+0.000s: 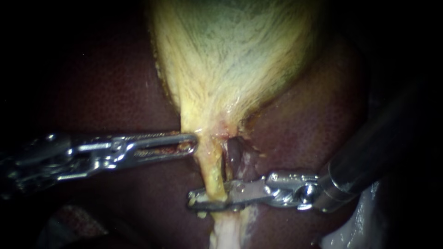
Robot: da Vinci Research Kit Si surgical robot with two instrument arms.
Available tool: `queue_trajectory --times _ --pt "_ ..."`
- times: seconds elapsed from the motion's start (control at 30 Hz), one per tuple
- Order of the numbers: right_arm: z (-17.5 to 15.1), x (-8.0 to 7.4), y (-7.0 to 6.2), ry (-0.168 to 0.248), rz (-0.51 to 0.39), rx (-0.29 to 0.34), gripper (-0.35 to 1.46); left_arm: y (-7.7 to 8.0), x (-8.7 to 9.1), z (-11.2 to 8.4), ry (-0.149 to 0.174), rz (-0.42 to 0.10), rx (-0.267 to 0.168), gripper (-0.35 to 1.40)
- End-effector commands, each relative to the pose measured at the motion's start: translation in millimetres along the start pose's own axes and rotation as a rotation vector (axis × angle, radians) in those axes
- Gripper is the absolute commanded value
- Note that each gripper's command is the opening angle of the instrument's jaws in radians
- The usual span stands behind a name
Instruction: Going back second clip left tube
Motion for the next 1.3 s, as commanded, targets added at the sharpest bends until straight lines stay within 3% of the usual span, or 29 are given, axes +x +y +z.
queue_trajectory --times 0.03,0.23,0.37,0.47,0.57,0.8,1.13,1.3 --pt "0.0 0.0 0.0 -0.001 0.0 -0.001 -0.35 0.0 0.0 0.0 0.0 0.0 0.0 -0.2" --pt "-0.1 -0.1 0.0 0.002 -0.001 0.001 -0.35 0.0 0.0 -0.1 0.0 0.0 0.0 -0.2" --pt "0.0 0.0 0.2 0.018 -0.019 0.006 0.12 0.0 0.0 -0.1 0.0 0.0 0.0 -0.2" --pt "-0.1 0.2 0.4 0.037 -0.067 0.012 0.35 0.0 0.0 -0.2 0.0 0.0 0.0 -0.2" --pt "-0.2 0.4 0.7 0.056 -0.126 0.017 0.44 -0.1 0.1 -0.2 0.0 0.0 0.0 -0.2" --pt "-0.6 0.8 1.8 0.067 -0.283 0.011 0.53 -0.2 0.1 -0.4 0.0 0.0 0.0 -0.2" --pt "-1.0 0.9 2.8 0.071 -0.343 -0.026 0.58 -0.3 0.1 -0.4 0.0 0.0 0.0 -0.2" --pt "-1.4 0.7 2.3 0.071 -0.346 -0.021 0.58 -0.3 0.1 -0.5 0.0 0.0 0.0 -0.2"
